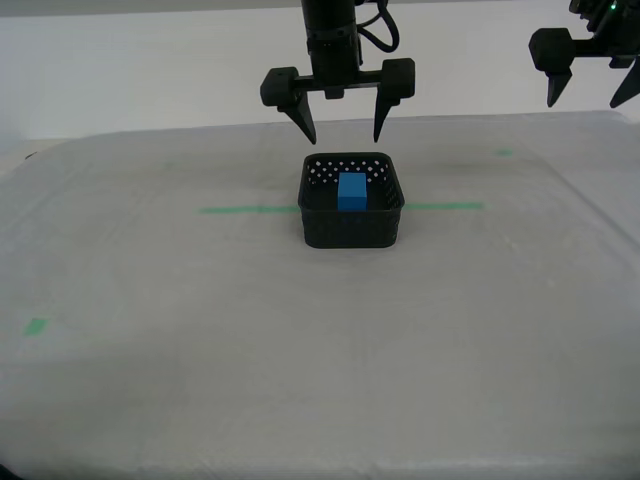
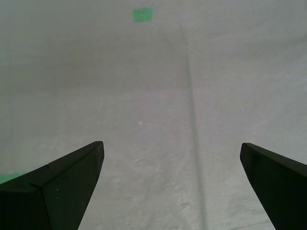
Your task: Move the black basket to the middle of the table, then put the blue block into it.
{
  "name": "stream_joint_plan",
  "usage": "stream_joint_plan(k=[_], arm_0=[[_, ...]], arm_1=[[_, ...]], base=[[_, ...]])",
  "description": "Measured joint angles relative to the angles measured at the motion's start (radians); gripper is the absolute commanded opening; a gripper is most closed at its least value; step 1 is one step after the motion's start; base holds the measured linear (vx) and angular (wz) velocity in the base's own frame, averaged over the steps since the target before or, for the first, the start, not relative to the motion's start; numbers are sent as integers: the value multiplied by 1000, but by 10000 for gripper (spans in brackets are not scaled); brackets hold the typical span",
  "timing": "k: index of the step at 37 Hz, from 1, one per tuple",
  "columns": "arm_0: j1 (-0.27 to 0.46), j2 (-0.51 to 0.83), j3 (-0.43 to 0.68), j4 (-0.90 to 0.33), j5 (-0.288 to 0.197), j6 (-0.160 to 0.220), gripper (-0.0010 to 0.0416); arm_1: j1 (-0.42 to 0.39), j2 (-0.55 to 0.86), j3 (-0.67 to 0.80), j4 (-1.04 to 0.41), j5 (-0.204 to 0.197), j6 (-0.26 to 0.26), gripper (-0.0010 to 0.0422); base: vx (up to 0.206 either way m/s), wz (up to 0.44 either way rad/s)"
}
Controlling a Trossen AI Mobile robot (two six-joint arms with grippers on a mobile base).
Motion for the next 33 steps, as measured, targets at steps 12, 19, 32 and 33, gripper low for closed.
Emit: stream_joint_plan(k=[12,19,32,33], arm_0=[[0,0,0,0,0,0,399],[0,0,0,0,0,0,398],[0,0,0,0,0,0,398],[0,0,0,0,0,0,399]], arm_1=[[19,-49,-4,-1,-50,41,401],[40,-79,-5,-12,-60,73,401],[99,-123,-8,-55,-94,122,401],[104,-126,-8,-57,-94,126,401]], base=[[0,0],[0,0],[0,0],[0,0]])
